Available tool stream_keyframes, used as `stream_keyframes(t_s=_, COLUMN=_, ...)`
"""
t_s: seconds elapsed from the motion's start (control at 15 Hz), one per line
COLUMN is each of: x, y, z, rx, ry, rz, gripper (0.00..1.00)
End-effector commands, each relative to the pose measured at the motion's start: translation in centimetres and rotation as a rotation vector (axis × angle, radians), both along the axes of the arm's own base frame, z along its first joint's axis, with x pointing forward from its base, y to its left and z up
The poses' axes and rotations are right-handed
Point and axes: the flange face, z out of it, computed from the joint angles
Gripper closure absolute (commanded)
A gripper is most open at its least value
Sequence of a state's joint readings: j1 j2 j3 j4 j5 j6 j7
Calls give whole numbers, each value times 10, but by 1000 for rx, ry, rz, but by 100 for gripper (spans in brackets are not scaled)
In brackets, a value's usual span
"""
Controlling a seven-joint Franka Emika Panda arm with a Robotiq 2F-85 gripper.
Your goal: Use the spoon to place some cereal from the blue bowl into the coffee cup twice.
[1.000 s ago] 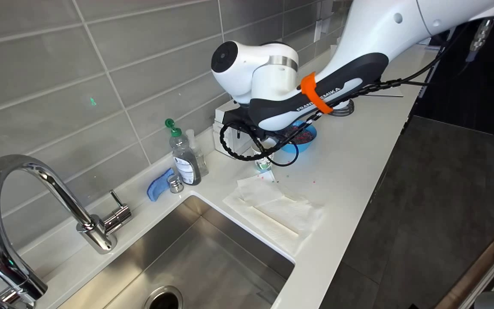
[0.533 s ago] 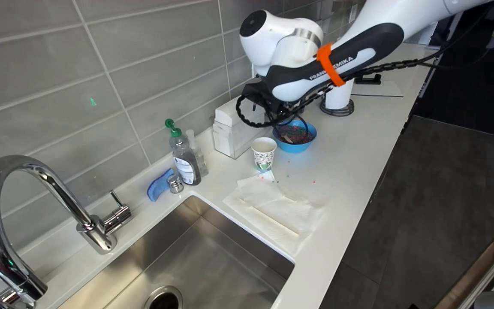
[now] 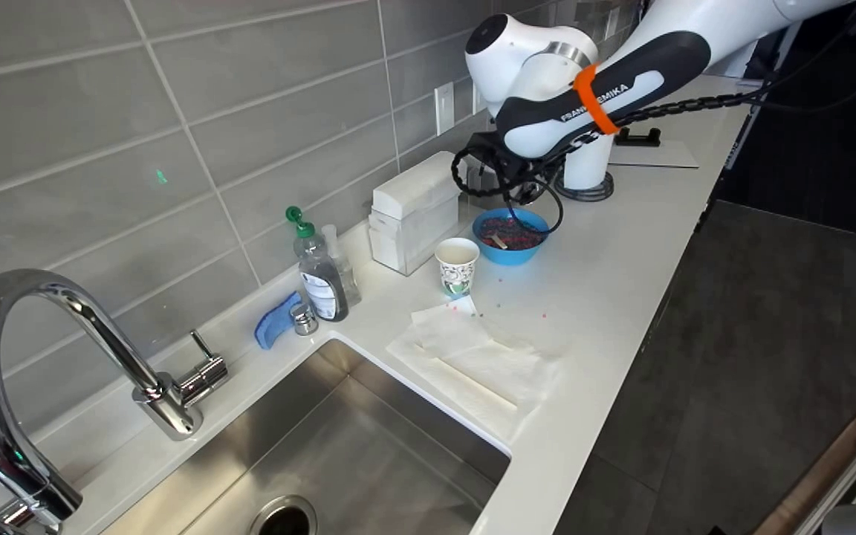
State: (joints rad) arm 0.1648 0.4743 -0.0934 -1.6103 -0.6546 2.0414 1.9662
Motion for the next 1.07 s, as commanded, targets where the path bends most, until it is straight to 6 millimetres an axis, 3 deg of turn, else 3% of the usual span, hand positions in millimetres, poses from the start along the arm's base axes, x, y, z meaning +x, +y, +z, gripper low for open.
stream_keyframes(t_s=0.0, x=2, y=1, z=-31, rx=-30, ry=12, rz=-49, gripper=98)
stream_keyframes(t_s=0.47, x=4, y=15, z=-86, rx=-109, ry=2, rz=-49, gripper=98)
stream_keyframes(t_s=1.0, x=15, y=19, z=-98, rx=-222, ry=-96, rz=-39, gripper=98)
